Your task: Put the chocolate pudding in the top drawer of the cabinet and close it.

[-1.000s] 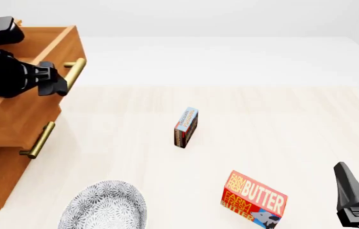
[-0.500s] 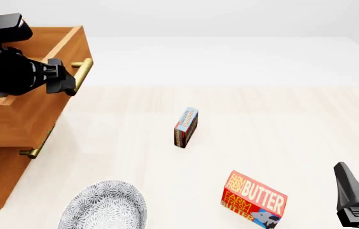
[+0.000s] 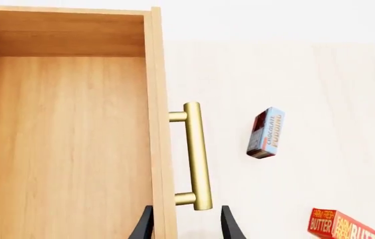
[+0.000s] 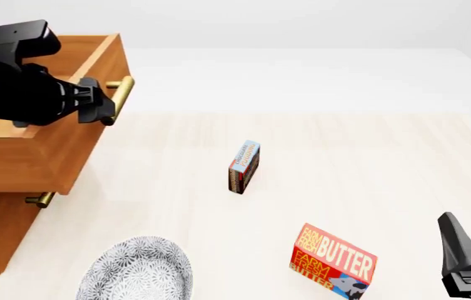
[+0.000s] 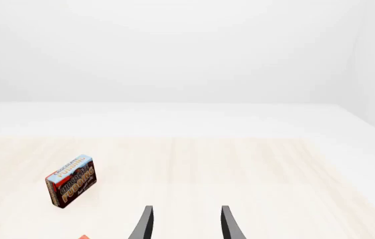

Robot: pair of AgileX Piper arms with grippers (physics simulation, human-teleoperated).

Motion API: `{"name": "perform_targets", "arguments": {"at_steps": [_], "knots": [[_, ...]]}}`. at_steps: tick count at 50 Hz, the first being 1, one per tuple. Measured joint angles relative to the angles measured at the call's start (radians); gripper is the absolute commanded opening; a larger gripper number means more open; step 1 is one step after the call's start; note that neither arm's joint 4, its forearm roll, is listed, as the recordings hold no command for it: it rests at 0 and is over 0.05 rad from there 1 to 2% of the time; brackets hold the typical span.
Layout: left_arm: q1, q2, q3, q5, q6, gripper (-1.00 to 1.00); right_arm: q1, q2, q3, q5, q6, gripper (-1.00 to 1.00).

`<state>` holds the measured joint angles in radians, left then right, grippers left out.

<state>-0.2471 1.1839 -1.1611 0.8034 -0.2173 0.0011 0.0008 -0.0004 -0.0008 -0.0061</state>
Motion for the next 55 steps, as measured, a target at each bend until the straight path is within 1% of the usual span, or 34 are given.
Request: {"name": "perform_targets", "arguments": {"at_steps": [30, 55], "knots": [[-0.062, 0.016, -0.005, -0.025, -0.02, 1.0, 0.0, 0.0, 0.0, 0.0, 0.0, 1.0], [-0.093, 0.028, -0.015, -0.05, -0.031, 1.0, 0.0, 0.0, 0.0, 0.0, 0.0, 1.0]]}}
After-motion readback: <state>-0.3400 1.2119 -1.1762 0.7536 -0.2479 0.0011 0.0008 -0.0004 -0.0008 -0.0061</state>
